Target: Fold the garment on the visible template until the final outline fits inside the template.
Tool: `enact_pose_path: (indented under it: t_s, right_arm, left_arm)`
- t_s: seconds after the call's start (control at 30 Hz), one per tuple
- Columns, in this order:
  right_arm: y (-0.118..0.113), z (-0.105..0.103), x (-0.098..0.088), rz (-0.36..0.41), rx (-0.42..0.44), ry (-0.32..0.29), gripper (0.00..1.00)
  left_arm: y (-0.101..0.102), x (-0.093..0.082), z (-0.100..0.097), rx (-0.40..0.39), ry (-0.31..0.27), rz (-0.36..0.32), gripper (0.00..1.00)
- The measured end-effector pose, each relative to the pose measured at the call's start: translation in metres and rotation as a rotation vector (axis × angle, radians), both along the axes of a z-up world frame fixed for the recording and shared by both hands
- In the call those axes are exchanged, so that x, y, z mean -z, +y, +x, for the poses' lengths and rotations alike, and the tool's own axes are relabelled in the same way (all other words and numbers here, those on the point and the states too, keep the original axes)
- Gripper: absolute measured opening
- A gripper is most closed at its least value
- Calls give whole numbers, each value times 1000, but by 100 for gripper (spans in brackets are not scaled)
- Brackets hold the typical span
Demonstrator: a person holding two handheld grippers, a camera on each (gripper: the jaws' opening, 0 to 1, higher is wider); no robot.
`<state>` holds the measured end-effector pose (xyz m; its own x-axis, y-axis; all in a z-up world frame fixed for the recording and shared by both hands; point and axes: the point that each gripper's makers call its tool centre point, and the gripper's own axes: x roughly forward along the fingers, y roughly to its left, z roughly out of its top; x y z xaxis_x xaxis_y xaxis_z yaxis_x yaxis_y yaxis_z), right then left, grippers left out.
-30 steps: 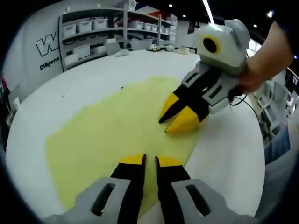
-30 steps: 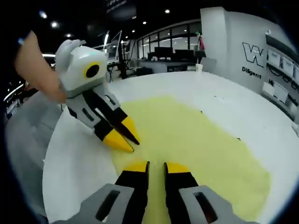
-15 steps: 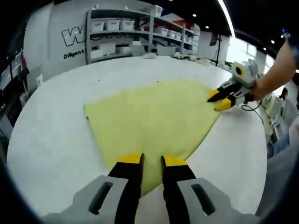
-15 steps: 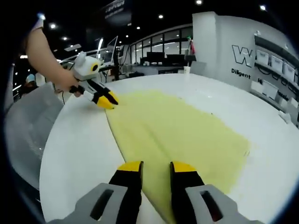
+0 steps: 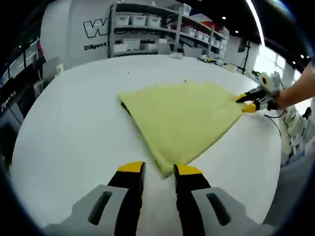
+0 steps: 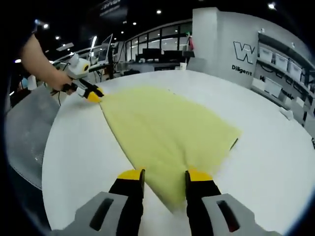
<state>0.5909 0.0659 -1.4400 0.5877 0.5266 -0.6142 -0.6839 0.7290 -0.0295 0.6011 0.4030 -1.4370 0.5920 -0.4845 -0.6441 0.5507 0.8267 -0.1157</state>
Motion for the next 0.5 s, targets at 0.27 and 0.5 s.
enact_pose_path:
  t_s: [0.27,0.5]
  right_arm:
    - [-37,-19,-1,4,197,77,42]
    - [-40,-32,-29,69,283,36,54]
  left_arm:
    - [-4,-27,-31,-14,-48,-66,38]
    - [-8,-42,-54,-38,-77,-103,54]
